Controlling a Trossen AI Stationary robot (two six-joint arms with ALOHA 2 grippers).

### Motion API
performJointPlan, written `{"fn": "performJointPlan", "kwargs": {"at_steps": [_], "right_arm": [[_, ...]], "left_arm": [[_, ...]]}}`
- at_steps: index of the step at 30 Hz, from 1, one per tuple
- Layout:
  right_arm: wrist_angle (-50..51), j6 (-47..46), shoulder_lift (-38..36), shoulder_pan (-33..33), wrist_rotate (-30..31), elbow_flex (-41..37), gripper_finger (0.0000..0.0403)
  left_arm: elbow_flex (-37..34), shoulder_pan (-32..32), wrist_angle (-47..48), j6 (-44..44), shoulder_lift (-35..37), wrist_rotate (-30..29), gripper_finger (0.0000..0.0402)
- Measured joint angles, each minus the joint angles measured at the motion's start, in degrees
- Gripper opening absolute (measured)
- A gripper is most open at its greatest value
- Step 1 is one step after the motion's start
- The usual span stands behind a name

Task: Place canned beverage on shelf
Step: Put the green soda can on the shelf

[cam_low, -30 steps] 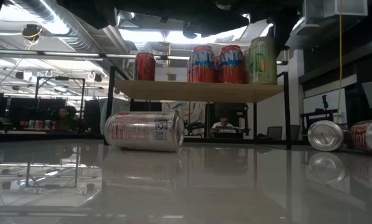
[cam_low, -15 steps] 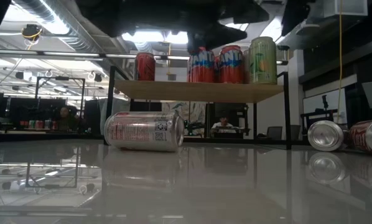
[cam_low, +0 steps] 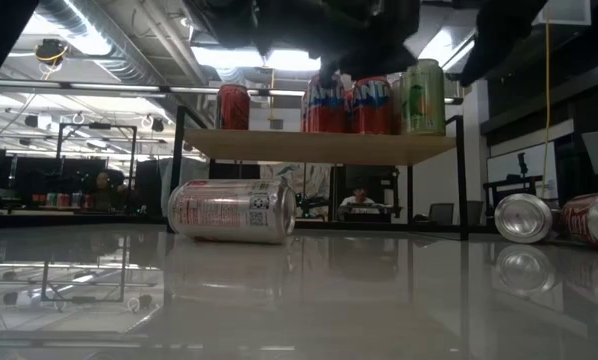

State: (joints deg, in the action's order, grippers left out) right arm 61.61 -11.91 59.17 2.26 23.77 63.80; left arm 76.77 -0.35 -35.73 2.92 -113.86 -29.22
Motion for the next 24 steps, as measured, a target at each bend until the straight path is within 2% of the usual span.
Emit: {"fn": "performJointPlan", "kwargs": {"at_steps": [8, 24], "right_arm": [[-4.9, 0.2, 0.4, 0.0, 4.3, -4.1, 0.0337], [-8.0, 1.7, 0.3, 0.0, 4.7, -4.1, 0.0337]], "left_arm": [[0.0, 3.6, 0.8, 5.4, 0.0, -1.7, 0.0005], [0.0, 4.2, -0.1, 12.0, -0.4, -0.1, 0.0000]]}}
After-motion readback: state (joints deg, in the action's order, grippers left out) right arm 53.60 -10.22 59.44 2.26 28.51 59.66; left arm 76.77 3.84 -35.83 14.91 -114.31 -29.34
